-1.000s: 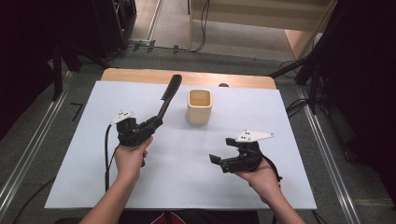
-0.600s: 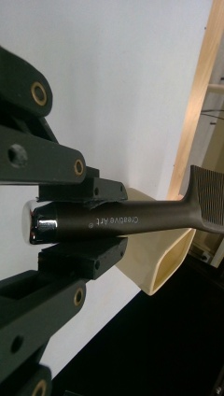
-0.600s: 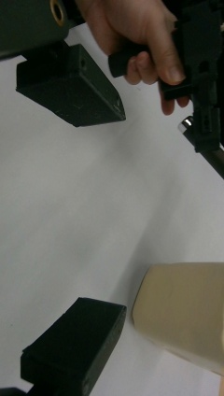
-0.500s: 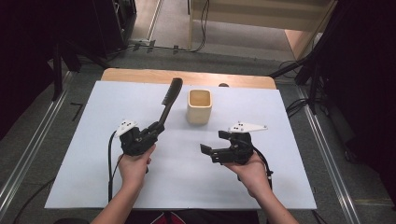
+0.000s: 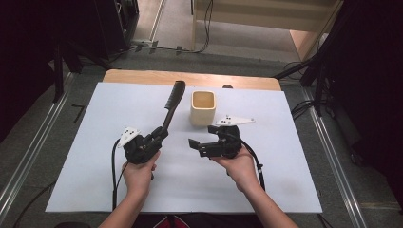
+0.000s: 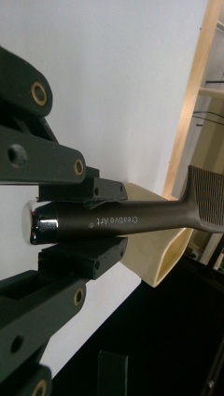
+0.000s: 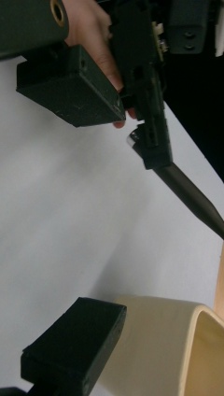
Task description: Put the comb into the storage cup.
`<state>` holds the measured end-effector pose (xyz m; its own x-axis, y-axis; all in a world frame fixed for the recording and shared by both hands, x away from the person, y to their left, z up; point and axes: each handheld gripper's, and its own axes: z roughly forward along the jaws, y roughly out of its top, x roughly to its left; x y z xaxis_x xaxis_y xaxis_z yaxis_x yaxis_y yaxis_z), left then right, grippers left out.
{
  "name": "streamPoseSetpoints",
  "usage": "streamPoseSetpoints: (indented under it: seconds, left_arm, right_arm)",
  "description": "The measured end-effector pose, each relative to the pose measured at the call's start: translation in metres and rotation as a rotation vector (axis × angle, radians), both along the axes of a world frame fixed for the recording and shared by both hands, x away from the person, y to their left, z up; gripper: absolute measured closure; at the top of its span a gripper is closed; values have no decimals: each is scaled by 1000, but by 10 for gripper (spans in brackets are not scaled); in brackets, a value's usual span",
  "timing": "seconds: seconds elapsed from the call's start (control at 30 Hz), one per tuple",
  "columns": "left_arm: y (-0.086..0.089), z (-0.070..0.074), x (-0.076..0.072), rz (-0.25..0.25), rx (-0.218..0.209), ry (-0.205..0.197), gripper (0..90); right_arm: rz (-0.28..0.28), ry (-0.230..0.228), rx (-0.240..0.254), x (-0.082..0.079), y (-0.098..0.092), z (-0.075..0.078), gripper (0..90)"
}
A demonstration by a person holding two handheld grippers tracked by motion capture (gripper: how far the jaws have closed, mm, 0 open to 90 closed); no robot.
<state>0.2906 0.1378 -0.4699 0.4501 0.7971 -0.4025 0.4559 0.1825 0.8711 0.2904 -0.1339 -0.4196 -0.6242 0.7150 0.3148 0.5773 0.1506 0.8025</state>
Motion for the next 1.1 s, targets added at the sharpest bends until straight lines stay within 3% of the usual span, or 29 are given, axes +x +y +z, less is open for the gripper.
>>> streamPoseSetpoints:
  seconds: [0.33, 0.5, 0.87, 1.1]
  left_arm:
    - [2, -6, -1, 34, -38, -14, 734]
    - [2, -9, -1, 33, -65, -10, 734]
    - [-2, -13, -2, 26, -63, -16, 734]
    - [-2, -13, 1, 36, -76, -42, 734]
  right_arm:
    - [-40, 22, 39, 21, 14, 7, 67]
    - [-44, 19, 33, 27, 19, 11, 67]
    - [-62, 35, 57, 43, 32, 10, 67]
    - [-83, 43, 52, 55, 39, 7, 67]
